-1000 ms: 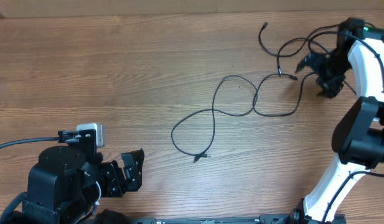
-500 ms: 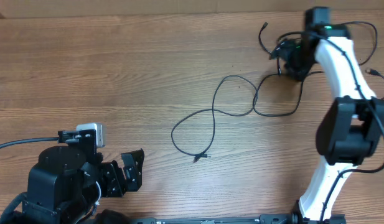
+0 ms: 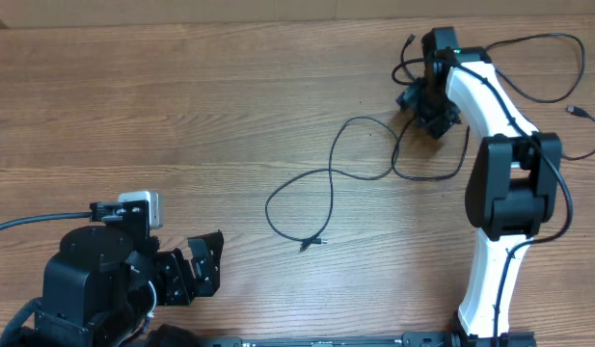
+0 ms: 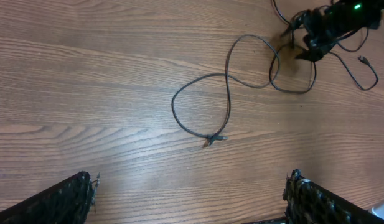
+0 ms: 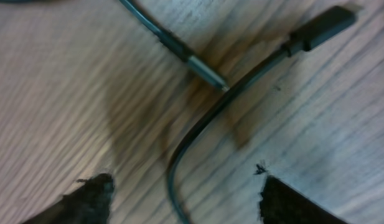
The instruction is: Untangle cables
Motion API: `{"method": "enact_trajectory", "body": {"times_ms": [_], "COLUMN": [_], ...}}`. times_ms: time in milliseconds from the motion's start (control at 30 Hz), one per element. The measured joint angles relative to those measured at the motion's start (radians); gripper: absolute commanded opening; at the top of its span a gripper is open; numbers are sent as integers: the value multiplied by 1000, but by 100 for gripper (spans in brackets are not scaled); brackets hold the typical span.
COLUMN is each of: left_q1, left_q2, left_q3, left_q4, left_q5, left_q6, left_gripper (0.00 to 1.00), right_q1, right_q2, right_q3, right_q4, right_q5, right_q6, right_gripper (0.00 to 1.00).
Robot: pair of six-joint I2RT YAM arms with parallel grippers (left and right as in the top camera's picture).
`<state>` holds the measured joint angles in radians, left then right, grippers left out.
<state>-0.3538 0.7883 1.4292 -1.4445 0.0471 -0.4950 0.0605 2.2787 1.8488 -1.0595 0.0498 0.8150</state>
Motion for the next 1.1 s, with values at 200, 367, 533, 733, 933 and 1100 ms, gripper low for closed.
{"method": "enact_trajectory", "body": {"times_ms": [200,367,533,733,933,1100], "left_q1": [0,0,0,0,0,0], "left_q2": [0,0,0,0,0,0], "left_q3": [0,0,0,0,0,0], "left_q4": [0,0,0,0,0,0], "left_q5": [0,0,0,0,0,0], "left_q6": [0,0,0,0,0,0], "left_gripper": [100,100,100,100,100,100], "right_q1": [0,0,-1,-17,-70,-113], "right_q2": [37,37,37,37,4,-80], "right_q3": [-3,-3,-3,11,63,72], "right_q4": [-3,5,4,-53,-85,-83], "right_q5": [2,1,2,-1,-2,0], "right_q6": [10,12,15,-5,-3,-4], "right_gripper": [49,21,16,4,4,4]}}
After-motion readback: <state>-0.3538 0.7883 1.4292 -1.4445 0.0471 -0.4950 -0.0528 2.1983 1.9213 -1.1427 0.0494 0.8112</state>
